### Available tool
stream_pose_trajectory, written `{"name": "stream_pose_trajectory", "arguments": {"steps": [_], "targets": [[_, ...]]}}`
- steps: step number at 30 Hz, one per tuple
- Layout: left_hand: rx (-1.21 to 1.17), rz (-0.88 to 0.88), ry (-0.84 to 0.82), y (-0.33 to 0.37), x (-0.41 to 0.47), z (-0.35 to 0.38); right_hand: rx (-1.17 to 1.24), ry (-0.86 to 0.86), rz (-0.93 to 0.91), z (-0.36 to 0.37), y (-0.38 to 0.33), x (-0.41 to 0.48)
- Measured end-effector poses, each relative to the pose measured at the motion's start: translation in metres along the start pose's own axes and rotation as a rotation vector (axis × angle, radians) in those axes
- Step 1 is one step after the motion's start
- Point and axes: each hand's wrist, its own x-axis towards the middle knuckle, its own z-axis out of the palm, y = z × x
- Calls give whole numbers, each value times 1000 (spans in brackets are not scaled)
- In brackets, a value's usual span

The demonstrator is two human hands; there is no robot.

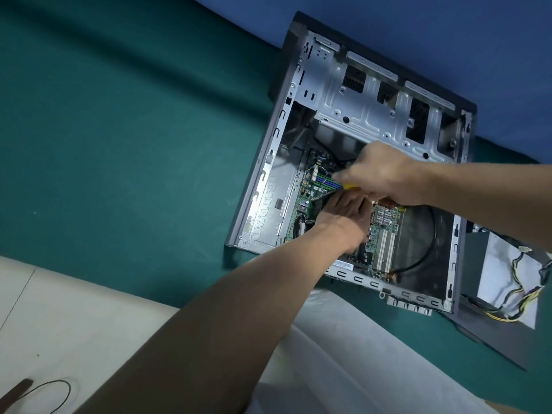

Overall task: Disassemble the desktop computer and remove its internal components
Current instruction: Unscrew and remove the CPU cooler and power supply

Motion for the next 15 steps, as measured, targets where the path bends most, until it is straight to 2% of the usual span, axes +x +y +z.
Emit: {"name": "stream_pose_trajectory", "arguments": {"steps": [2,4,5,7,8,10,12,14,15], "targets": [[13,40,6,2,2,4,375,-149,265,-4,7,2],[8,49,-1,0,5,5,403,-215,366,-3,7,1],[2,36,0,0,4,4,322,-204,332,-2,5,4],[-24,16,6,1,4,3,44,-110,183,1,-2,0],[-31,17,11,1,3,2,-178,-47,51,1,-1,-1],[-22,37,5,1,3,2,-787,56,-291,-2,3,-4],[-26,33,-34,-1,3,2,-1260,103,-598,-4,3,-6],[-45,30,-62,-1,3,2,-1415,104,-720,-5,0,-6],[-48,33,-67,-1,4,1,-1367,99,-703,-7,-5,-6]]}}
